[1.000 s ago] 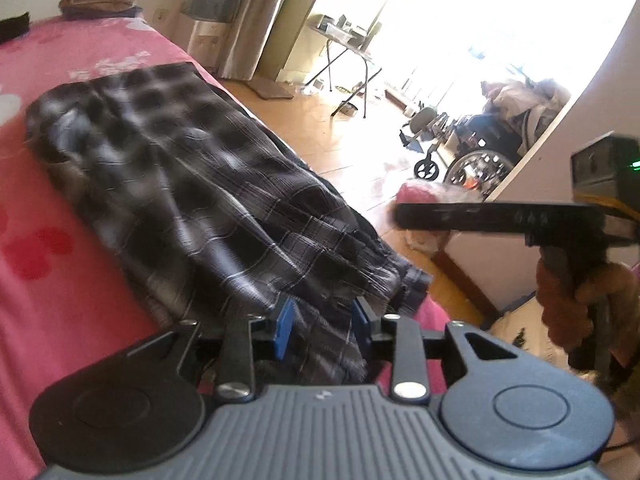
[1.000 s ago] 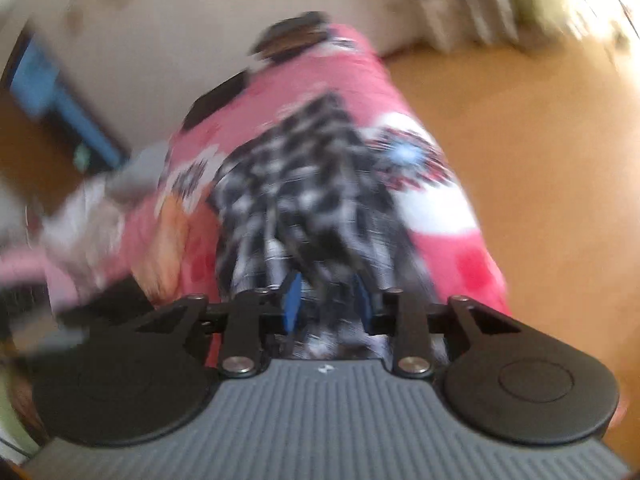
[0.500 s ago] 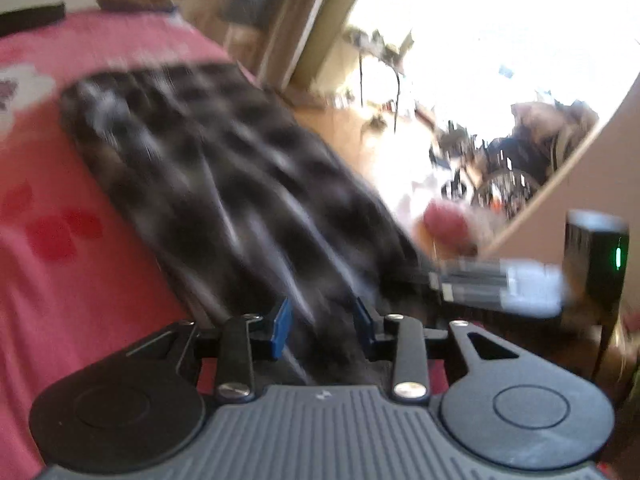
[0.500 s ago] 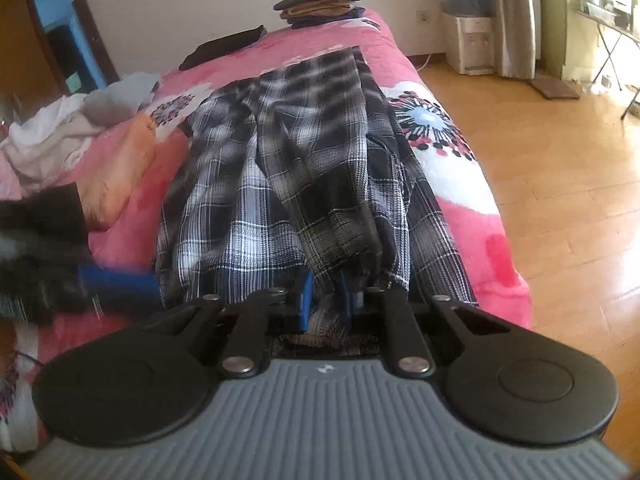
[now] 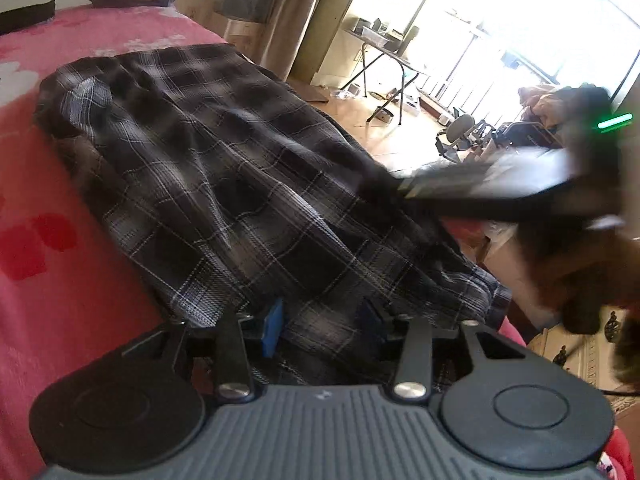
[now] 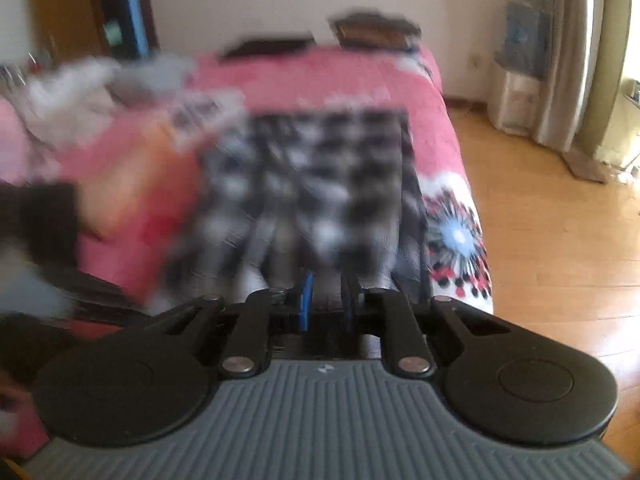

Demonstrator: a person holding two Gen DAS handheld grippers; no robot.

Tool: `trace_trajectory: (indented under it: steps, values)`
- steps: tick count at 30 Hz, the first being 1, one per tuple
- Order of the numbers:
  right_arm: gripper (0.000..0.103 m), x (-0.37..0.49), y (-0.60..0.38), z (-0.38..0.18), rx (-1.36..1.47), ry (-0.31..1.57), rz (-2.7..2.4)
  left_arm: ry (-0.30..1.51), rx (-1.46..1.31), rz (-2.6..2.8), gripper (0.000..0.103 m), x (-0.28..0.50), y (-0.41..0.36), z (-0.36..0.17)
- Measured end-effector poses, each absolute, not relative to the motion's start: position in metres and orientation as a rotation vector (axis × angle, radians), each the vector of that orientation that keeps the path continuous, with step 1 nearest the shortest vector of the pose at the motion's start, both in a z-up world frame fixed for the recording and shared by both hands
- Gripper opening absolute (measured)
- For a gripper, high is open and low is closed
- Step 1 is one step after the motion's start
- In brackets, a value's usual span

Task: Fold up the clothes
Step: 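Lower the hanging pants flat onto the bedspread with both grippers, then open both grippers to release the pants on the bedspread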

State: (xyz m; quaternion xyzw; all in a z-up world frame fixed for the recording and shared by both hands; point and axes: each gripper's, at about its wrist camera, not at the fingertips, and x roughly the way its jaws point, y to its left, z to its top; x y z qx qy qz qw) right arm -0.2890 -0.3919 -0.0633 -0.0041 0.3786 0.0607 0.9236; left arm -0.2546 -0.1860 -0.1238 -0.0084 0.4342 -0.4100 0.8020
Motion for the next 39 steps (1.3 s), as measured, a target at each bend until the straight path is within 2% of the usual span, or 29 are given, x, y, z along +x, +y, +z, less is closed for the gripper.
trace_trajectory:
  steps: [2, 6, 11, 13, 21, 27, 32, 37, 39]
  values:
    - [0.012, -0.276, -0.404, -0.090, -0.004, 0.866, 0.065, 0.934, -0.021, -0.888, 0.046, -0.252, -0.185, -0.125]
    - [0.013, -0.273, -0.420, -0.061, 0.079, 0.816, 0.064, 0.934, -0.041, -0.907, 0.050, -0.250, -0.182, -0.126]
    - [0.017, -0.222, -0.432, -0.018, 0.143, 0.711, 0.104, 0.929, -0.027, -0.908, 0.055, -0.255, -0.186, -0.124]
    - [0.027, -0.187, -0.437, -0.015, 0.183, 0.683, 0.109, 0.934, -0.028, -0.909, 0.056, -0.255, -0.186, -0.124]
    - [0.031, -0.053, -0.459, -0.049, 0.363, 0.702, 0.058, 0.977, -0.067, -0.923, 0.056, -0.246, -0.182, -0.125]
    - [0.030, -0.003, -0.462, -0.066, 0.391, 0.720, 0.053, 1.005, -0.068, -0.948, 0.056, -0.241, -0.182, -0.124]
    - [0.024, 0.007, -0.467, -0.074, 0.406, 0.733, 0.054, 1.016, -0.084, -0.958, 0.056, -0.240, -0.182, -0.124]
    - [0.005, 0.008, -0.464, -0.077, 0.395, 0.748, 0.039, 1.005, -0.062, -0.959, 0.056, -0.242, -0.186, -0.123]
    - [0.003, 0.008, -0.461, -0.076, 0.382, 0.740, 0.024, 1.000, -0.050, -0.958, 0.056, -0.242, -0.187, -0.124]
